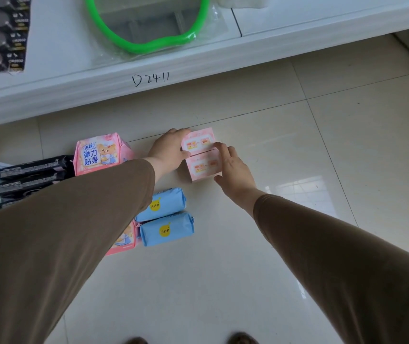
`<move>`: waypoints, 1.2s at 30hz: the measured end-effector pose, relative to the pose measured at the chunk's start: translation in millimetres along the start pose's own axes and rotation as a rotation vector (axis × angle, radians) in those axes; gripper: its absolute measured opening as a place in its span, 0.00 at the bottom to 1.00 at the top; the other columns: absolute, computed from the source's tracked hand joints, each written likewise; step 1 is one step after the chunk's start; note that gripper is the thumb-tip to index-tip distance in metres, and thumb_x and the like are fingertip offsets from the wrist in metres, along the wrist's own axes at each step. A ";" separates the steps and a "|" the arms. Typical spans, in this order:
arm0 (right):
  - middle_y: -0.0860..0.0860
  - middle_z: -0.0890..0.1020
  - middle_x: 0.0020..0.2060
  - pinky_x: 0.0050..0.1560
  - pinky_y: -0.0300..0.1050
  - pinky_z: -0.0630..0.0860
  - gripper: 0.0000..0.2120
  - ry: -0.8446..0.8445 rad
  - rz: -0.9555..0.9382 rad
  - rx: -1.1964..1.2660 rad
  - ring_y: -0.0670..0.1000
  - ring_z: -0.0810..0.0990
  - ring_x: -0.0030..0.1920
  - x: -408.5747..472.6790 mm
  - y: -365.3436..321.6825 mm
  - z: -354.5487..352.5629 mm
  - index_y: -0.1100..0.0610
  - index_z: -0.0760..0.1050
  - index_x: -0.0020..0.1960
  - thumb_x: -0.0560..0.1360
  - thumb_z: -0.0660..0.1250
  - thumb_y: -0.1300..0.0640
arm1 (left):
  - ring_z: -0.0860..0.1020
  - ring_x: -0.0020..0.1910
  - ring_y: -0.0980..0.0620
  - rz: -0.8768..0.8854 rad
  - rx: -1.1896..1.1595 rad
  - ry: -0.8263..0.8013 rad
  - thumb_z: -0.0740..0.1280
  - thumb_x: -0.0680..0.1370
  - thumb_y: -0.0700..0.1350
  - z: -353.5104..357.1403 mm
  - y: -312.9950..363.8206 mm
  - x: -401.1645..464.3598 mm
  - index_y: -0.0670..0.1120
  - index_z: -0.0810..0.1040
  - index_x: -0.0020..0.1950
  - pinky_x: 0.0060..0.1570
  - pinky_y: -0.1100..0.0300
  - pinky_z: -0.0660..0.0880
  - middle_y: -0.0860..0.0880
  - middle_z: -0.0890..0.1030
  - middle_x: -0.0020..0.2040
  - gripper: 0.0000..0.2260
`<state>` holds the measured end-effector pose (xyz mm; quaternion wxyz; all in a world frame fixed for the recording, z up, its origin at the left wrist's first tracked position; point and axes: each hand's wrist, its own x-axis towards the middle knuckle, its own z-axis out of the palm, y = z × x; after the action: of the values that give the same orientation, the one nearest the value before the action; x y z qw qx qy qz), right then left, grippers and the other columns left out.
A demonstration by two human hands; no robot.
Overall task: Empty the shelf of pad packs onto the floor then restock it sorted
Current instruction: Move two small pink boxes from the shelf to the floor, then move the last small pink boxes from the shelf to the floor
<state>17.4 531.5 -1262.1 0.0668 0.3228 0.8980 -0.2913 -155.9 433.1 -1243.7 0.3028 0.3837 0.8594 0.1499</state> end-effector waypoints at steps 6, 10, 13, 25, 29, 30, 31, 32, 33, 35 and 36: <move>0.53 0.70 0.62 0.53 0.52 0.78 0.39 0.008 -0.001 -0.028 0.57 0.72 0.58 -4.6 0.1 -6.7 0.49 0.56 0.75 0.70 0.70 0.66 | 0.65 0.73 0.45 0.023 0.019 -0.013 0.69 0.78 0.45 -4.0 0.6 -6.3 0.49 0.60 0.79 0.69 0.55 0.63 0.46 0.65 0.76 0.32; 0.52 0.69 0.67 0.59 0.52 0.75 0.39 0.029 -0.014 -0.133 0.57 0.67 0.66 -21.7 -3.3 -27.1 0.52 0.57 0.77 0.71 0.73 0.59 | 0.57 0.77 0.45 0.032 0.057 0.018 0.69 0.78 0.47 -10.9 5.4 -27.9 0.50 0.57 0.80 0.75 0.51 0.57 0.47 0.57 0.80 0.33; 0.52 0.69 0.68 0.63 0.52 0.72 0.39 0.026 -0.028 -0.179 0.57 0.66 0.68 -43.8 -15.1 -54.2 0.53 0.57 0.77 0.72 0.73 0.55 | 0.55 0.78 0.46 0.048 0.088 0.010 0.70 0.78 0.47 -25.0 18.6 -55.6 0.51 0.58 0.80 0.76 0.50 0.56 0.48 0.56 0.80 0.34; 0.49 0.68 0.70 0.64 0.52 0.69 0.33 0.039 -0.141 -0.189 0.56 0.66 0.68 -164.4 -146.2 -277.0 0.51 0.60 0.75 0.74 0.70 0.52 | 0.58 0.77 0.46 0.097 0.054 0.022 0.73 0.74 0.49 -200.2 150.8 -233.4 0.49 0.61 0.78 0.75 0.51 0.58 0.49 0.59 0.79 0.35; 0.49 0.68 0.70 0.65 0.54 0.69 0.32 0.061 -0.236 -0.206 0.56 0.67 0.67 -201.5 -211.6 -384.1 0.51 0.61 0.75 0.74 0.70 0.51 | 0.57 0.77 0.46 0.123 0.056 0.065 0.73 0.74 0.50 -300.3 211.9 -295.0 0.51 0.60 0.79 0.75 0.49 0.58 0.50 0.58 0.80 0.37; 0.49 0.68 0.70 0.65 0.54 0.70 0.32 0.075 -0.261 -0.220 0.56 0.67 0.67 -212.0 -227.4 -410.3 0.51 0.62 0.75 0.74 0.70 0.51 | 0.56 0.78 0.47 0.129 0.053 0.073 0.73 0.74 0.50 -325.5 226.9 -311.1 0.51 0.59 0.79 0.76 0.50 0.57 0.50 0.57 0.80 0.37; 0.50 0.68 0.69 0.65 0.54 0.70 0.32 0.092 -0.283 -0.228 0.56 0.68 0.66 -222.6 -242.7 -435.7 0.51 0.62 0.74 0.74 0.70 0.51 | 0.56 0.78 0.47 0.139 0.054 0.085 0.73 0.75 0.50 -349.9 241.3 -327.5 0.51 0.58 0.79 0.76 0.51 0.56 0.50 0.57 0.80 0.37; 0.50 0.69 0.69 0.64 0.55 0.70 0.31 0.106 -0.300 -0.229 0.56 0.68 0.66 -233.7 -258.2 -460.3 0.51 0.63 0.74 0.74 0.70 0.51 | 0.55 0.78 0.47 0.155 0.063 0.100 0.72 0.75 0.51 -374.1 254.8 -344.1 0.51 0.57 0.80 0.76 0.52 0.54 0.50 0.56 0.80 0.37; 0.50 0.70 0.68 0.63 0.55 0.71 0.31 0.116 -0.314 -0.222 0.56 0.68 0.65 -245.5 -273.0 -484.0 0.51 0.63 0.73 0.74 0.71 0.51 | 0.55 0.78 0.47 0.171 0.073 0.116 0.72 0.76 0.52 -396.5 267.6 -360.7 0.51 0.57 0.80 0.76 0.53 0.54 0.50 0.57 0.80 0.37; 0.51 0.71 0.65 0.60 0.55 0.72 0.29 0.137 -0.338 -0.205 0.57 0.69 0.64 -268.8 -302.1 -528.8 0.51 0.65 0.72 0.74 0.71 0.52 | 0.57 0.77 0.47 0.195 0.094 0.164 0.72 0.75 0.53 -439.3 292.4 -391.3 0.51 0.57 0.80 0.75 0.53 0.55 0.50 0.59 0.79 0.37; 0.51 0.71 0.65 0.60 0.56 0.72 0.29 0.146 -0.348 -0.203 0.58 0.69 0.64 -281.0 -316.3 -549.5 0.51 0.65 0.71 0.74 0.71 0.52 | 0.58 0.77 0.47 0.203 0.108 0.185 0.72 0.75 0.53 -458.7 303.9 -406.9 0.52 0.57 0.79 0.74 0.53 0.56 0.50 0.59 0.79 0.37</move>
<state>79.0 494.1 -572.4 -0.0176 0.1747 0.9674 -0.1825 -62.1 317.0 -575.9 0.1845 0.4688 0.8473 0.1680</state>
